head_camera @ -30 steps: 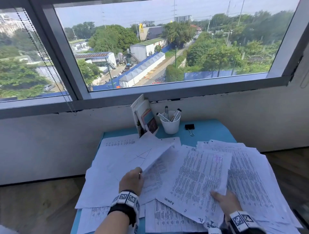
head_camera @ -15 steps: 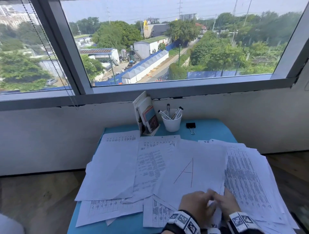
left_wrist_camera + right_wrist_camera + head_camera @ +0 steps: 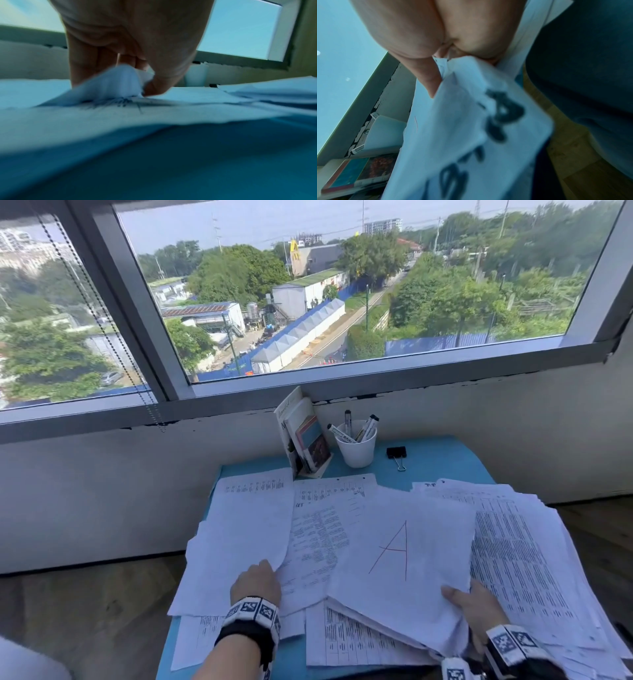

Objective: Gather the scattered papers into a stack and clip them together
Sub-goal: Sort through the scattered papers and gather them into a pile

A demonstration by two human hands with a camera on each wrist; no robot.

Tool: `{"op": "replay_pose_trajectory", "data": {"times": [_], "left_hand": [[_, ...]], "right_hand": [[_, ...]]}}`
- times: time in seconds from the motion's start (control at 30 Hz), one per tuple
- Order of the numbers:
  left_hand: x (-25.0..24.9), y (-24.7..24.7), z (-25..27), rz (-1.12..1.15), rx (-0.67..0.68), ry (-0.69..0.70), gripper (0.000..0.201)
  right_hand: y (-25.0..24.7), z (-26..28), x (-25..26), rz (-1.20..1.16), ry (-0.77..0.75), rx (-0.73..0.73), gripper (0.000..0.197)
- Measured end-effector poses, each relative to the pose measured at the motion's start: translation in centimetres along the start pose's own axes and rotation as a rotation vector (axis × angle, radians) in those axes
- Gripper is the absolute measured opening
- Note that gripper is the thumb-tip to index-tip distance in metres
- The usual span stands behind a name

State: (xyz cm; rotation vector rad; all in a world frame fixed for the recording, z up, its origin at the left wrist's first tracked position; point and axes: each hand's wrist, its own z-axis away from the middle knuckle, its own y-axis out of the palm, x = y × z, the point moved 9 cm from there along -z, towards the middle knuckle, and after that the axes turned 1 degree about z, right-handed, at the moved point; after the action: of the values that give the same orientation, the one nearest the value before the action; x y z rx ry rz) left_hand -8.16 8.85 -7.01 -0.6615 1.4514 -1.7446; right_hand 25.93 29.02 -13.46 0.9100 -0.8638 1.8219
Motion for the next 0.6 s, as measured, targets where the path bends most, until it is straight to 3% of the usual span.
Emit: {"op": "replay_pose_trajectory", "data": {"times": [0.17, 0.27, 0.37, 0.43, 0.47, 0.57, 0.6], "left_hand": [[-8.1, -4.5, 3.2, 0.056, -0.217, 0.222, 0.011], [-15.9, -2.9, 7.7, 0.037, -0.076, 0.478, 0.026], [-21.9, -0.9, 12.9, 0.1, -0.041, 0.697, 0.013], [-24.2, 1.6, 14.7, 0.11, 0.109, 0.745, 0.023], [-24.5, 2.4, 15.0, 0.093, 0.165, 0.741, 0.025], [-24.2, 3.4, 15.0, 0.13, 0.209, 0.697, 0.024], [-23.9, 3.4, 14.8, 0.139, 0.218, 0.691, 0.023]], "right_hand": [[-0.1, 0.2, 0.4, -0.129, 0.003, 0.012, 0.021], [0.5, 0.2, -0.6, -0.26, 0.097, 0.001, 0.03], [3.3, 2.1, -0.1, -0.369, 0.219, 0.171, 0.036], [4.6, 3.1, -0.2, -0.462, 0.316, 0.305, 0.044], [4.4, 3.3, 0.1, -0.54, 0.295, 0.33, 0.052], [4.0, 1.9, -1.5, -0.697, 0.244, 0.437, 0.073], [3.6, 1.6, -1.5, -0.692, 0.234, 0.403, 0.076]]}}
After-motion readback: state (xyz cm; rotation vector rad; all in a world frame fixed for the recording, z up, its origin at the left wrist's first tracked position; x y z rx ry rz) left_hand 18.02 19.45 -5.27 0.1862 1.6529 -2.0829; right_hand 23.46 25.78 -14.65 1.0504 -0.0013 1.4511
